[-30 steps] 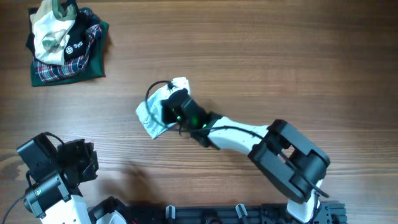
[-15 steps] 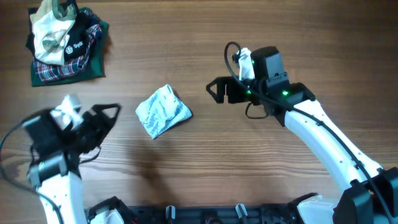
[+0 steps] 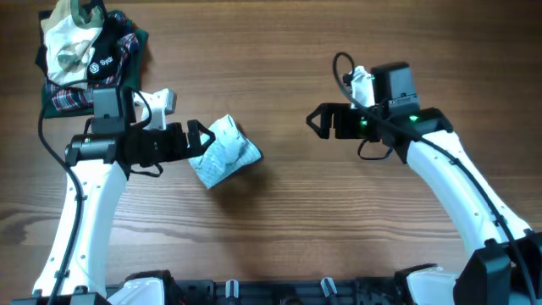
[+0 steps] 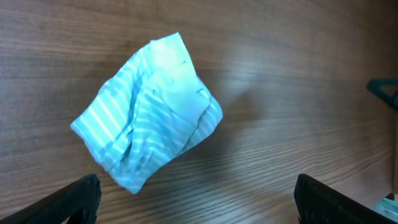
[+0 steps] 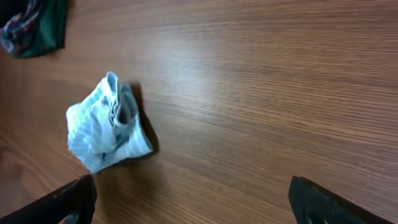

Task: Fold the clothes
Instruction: 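Grasp the folded bundle with the left gripper and lift it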

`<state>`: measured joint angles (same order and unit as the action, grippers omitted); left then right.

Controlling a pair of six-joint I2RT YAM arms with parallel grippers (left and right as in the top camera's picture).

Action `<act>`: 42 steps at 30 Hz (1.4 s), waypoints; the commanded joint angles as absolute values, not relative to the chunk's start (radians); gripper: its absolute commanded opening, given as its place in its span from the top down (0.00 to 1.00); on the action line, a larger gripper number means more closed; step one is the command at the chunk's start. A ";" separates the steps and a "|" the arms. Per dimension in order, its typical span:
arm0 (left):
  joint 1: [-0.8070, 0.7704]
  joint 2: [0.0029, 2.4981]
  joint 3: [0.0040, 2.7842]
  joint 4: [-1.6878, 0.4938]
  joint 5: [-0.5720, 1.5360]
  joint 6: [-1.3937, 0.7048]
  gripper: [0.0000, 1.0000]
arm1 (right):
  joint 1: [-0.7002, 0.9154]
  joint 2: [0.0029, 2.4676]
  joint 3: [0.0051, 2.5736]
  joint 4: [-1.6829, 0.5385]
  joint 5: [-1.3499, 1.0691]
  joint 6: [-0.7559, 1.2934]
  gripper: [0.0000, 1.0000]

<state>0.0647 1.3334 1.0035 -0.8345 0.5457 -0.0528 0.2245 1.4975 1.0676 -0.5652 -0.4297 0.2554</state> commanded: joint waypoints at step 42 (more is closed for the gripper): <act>-0.039 1.685 0.756 -0.408 0.451 -0.464 0.10 | 0.215 1.485 1.052 -0.592 -0.518 0.265 0.00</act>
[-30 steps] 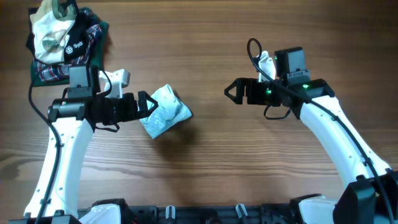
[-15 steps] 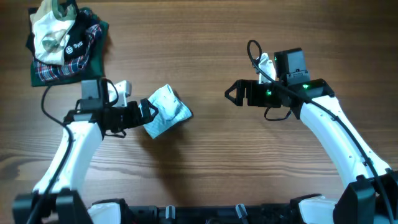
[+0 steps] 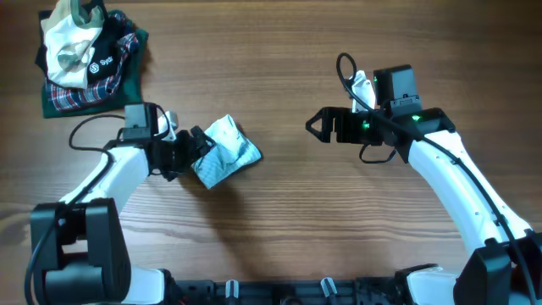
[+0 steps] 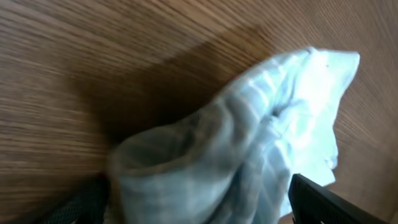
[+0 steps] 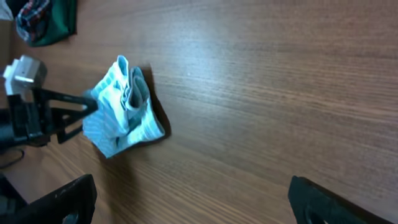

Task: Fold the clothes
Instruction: 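Grasp the folded bundle with the left gripper and lift it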

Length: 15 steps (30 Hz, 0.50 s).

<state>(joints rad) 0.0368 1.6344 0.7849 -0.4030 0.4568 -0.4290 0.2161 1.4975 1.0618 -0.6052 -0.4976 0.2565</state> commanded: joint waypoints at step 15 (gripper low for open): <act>-0.155 1.684 0.757 -0.137 0.226 -0.635 0.90 | 0.216 1.485 1.028 -0.649 -0.479 0.236 0.00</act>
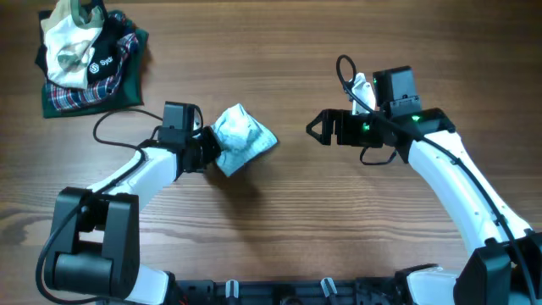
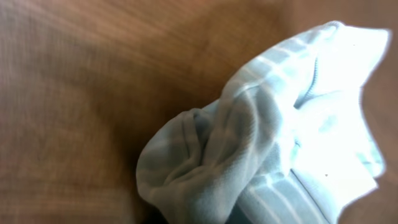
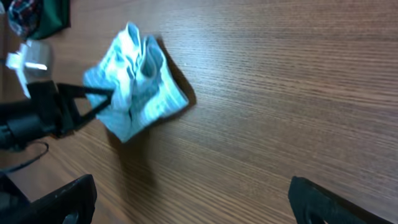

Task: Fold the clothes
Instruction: 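Grasp the folded bundle with the left gripper and lift it, then carry the bundle with the left gripper onto the clothes pile and release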

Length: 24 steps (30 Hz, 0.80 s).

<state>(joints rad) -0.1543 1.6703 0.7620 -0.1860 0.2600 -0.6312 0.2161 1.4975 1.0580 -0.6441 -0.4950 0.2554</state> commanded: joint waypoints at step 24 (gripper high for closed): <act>0.062 1.535 1.203 -0.126 0.219 -0.637 0.96 | 0.468 1.489 0.727 -0.227 -0.471 0.448 0.00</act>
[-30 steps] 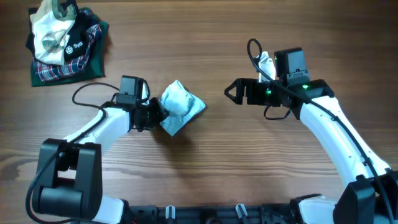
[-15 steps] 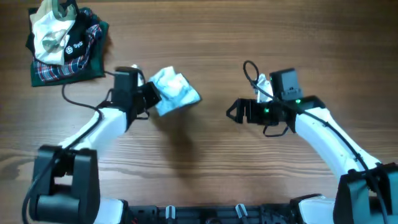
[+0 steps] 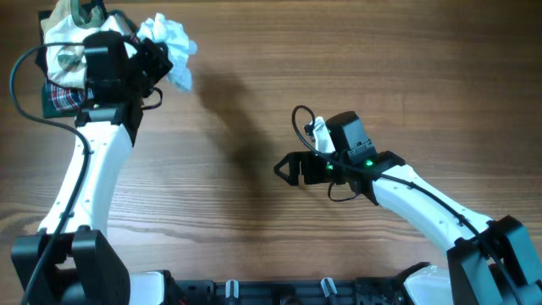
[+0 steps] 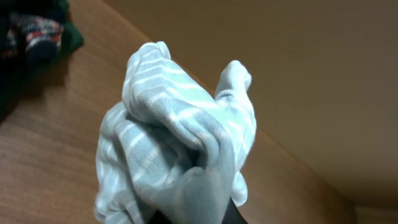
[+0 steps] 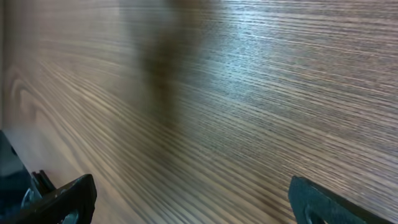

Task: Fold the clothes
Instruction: 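Carry the bundle with the left gripper onto the clothes pile and release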

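Note:
A crumpled light-blue striped garment [image 3: 167, 44] hangs in the air at the far left, bunched into a ball, with my left gripper [image 3: 152, 56] shut on its lower part. In the left wrist view the garment [image 4: 177, 143] fills the middle and covers the fingers almost fully. A pile of other clothes [image 3: 76, 47], white, dark and plaid, lies in the far left corner just beside it. My right gripper [image 3: 288, 168] stands open low over the bare middle of the table, its fingertips [image 5: 65, 200] wide apart with only wood between them.
The wooden table [image 3: 279, 68] stretches from the pile to the right edge. The garment's shadow [image 3: 237, 127] falls on the middle of it. A wall [image 4: 280, 56] rises behind the table's far edge.
My left gripper, shut on the striped garment at the table's middle, now holds it up off the table at the far left by the pile. The right gripper has moved left and nearer.
My left gripper stood open beside the garment lying on the table. Then it was low with its jaws around the garment's left edge, then shut on it with the cloth shifted right. Now the garment is off the table near the pile.

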`<state>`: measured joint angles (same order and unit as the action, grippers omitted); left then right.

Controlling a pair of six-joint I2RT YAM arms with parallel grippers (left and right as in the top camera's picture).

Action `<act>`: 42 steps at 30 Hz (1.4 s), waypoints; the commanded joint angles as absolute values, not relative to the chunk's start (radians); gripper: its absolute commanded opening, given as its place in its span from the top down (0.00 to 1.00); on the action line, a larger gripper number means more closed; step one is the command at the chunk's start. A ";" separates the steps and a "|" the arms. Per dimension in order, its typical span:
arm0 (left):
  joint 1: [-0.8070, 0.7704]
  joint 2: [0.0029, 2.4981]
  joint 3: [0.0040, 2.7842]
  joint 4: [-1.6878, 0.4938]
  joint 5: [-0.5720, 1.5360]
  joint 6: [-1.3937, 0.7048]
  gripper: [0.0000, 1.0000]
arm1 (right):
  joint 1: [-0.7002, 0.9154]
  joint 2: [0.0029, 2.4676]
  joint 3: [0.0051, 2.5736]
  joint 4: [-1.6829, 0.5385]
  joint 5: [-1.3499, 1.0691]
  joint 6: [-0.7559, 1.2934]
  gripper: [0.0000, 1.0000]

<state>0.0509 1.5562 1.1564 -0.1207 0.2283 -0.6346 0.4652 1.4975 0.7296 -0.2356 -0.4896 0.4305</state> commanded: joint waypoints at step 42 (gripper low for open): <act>0.364 2.087 1.606 0.453 0.115 -0.801 0.96 | 0.468 1.489 0.727 -0.246 -0.459 0.448 0.00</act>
<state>0.3687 2.0907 1.5929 0.5312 0.0956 -0.7914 0.4652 1.4975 0.7284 -0.2646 -0.4774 0.4454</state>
